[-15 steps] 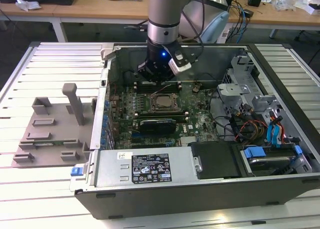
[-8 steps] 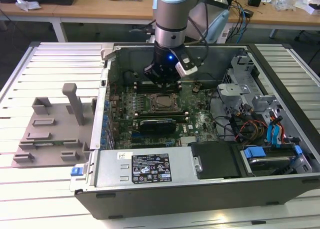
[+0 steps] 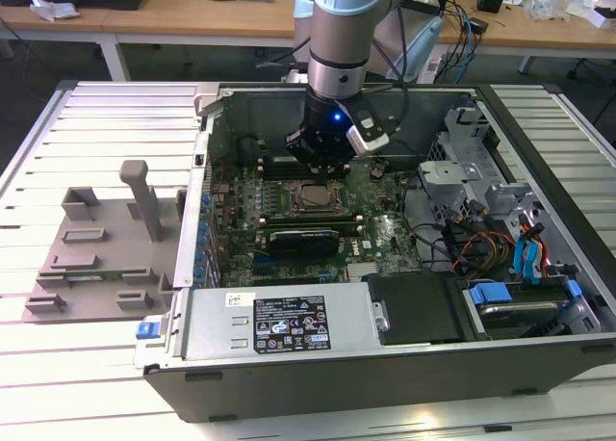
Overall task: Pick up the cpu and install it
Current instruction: 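Install the first cpu locking lever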
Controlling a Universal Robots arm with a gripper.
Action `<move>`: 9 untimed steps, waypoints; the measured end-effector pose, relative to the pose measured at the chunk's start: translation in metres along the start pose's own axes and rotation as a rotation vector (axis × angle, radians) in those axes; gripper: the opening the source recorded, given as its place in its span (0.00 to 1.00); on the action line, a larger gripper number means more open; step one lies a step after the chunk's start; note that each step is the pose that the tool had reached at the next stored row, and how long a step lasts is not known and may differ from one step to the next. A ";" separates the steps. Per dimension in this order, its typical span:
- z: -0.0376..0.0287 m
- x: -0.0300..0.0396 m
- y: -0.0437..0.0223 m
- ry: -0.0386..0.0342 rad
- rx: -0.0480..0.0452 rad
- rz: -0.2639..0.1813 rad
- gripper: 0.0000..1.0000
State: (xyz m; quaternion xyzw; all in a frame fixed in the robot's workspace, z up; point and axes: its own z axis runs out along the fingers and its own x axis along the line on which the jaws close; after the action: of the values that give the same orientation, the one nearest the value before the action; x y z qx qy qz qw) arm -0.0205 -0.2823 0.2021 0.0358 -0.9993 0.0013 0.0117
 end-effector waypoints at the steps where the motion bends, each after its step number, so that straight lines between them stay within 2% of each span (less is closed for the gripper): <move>1: 0.0005 -0.0011 0.0000 0.0003 0.0004 0.000 0.11; 7: 0.0007 -0.0034 0.0023 -0.0004 -0.0010 -0.008 0.11; 8: -0.0016 -0.0038 0.0028 -0.0026 -0.0024 -0.008 0.11; 9: -0.0041 -0.0035 0.0026 -0.0008 -0.0010 -0.008 0.11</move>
State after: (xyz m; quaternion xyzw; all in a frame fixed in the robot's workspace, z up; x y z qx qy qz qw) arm -0.0171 -0.2795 0.2061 0.0399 -0.9991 0.0007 0.0114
